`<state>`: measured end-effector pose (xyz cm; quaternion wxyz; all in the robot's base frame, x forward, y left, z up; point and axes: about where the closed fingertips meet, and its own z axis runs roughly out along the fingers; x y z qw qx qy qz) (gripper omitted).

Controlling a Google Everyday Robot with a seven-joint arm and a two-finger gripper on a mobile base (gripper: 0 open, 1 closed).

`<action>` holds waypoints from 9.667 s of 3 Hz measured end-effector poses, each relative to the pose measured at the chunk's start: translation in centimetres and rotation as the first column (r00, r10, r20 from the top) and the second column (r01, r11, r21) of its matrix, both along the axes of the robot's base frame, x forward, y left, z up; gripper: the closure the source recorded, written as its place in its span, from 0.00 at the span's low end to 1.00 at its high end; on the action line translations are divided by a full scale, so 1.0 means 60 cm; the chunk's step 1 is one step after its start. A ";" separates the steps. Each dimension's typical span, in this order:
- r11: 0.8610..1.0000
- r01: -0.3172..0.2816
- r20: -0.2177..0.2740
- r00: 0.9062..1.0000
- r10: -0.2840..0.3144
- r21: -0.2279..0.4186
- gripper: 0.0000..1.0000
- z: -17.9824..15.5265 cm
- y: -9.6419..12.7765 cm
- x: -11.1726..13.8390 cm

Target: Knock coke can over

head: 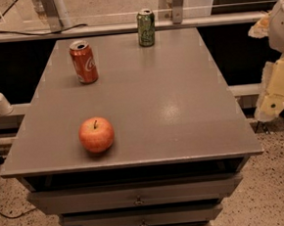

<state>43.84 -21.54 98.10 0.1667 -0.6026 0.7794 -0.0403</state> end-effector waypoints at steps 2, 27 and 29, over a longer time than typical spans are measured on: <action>0.999 -0.010 0.018 1.000 0.010 0.053 0.00 -0.006 0.010 0.013; 0.760 -0.632 0.301 0.762 0.574 0.152 1.00 -0.126 0.398 0.352; 0.711 -0.681 0.265 0.728 0.632 0.173 1.00 -0.168 0.415 0.339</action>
Offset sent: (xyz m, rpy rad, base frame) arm 0.0201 0.0139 -0.0143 0.1389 -0.0255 0.0265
